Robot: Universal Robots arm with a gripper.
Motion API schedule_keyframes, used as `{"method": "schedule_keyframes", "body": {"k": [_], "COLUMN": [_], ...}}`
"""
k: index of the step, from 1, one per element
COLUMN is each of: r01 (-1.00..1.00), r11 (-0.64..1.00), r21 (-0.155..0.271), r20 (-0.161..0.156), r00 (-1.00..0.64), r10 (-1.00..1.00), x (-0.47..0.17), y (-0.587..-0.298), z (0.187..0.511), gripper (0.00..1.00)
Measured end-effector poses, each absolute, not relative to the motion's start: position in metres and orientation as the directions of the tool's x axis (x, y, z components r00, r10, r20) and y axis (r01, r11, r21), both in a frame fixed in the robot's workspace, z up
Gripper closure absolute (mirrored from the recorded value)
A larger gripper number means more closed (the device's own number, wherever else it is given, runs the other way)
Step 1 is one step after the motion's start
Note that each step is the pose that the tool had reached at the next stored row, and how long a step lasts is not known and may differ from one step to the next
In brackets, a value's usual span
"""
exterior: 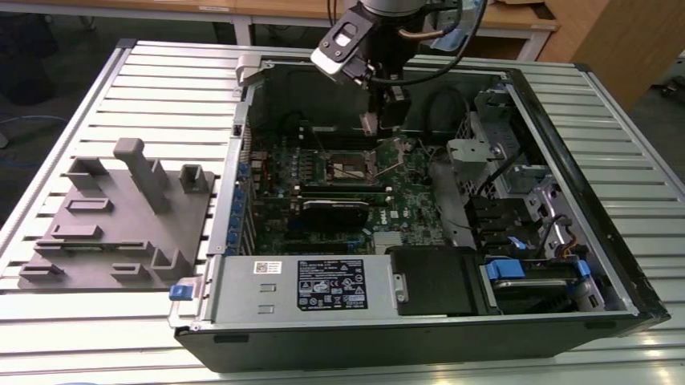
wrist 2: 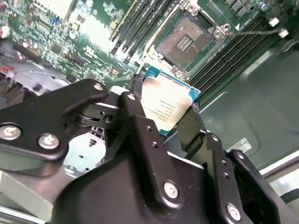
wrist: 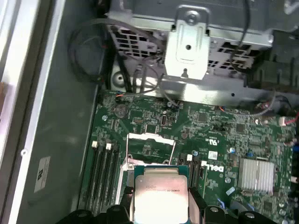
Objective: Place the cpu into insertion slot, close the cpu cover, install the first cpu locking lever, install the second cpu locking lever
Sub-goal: 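Place the cpu into insertion slot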
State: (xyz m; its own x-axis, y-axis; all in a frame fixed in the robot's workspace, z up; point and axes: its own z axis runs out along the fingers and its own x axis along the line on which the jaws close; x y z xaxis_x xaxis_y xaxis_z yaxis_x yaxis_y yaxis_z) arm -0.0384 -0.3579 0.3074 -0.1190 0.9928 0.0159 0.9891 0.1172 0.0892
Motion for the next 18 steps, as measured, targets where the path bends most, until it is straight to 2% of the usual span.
{"method": "schedule_keyframes", "body": {"k": [9,18], "r01": [0.984,0.992], "r11": [0.153,0.090], "r21": [0.089,0.089], "r20": [0.016,0.016], "r00": [-0.155,-0.092], "r10": [0.988,0.996], "x": [-0.0383,-0.0383], "y": [-0.3579,-0.3578], "z": [0.3073,0.3070], "gripper": [0.46,0.46]}}
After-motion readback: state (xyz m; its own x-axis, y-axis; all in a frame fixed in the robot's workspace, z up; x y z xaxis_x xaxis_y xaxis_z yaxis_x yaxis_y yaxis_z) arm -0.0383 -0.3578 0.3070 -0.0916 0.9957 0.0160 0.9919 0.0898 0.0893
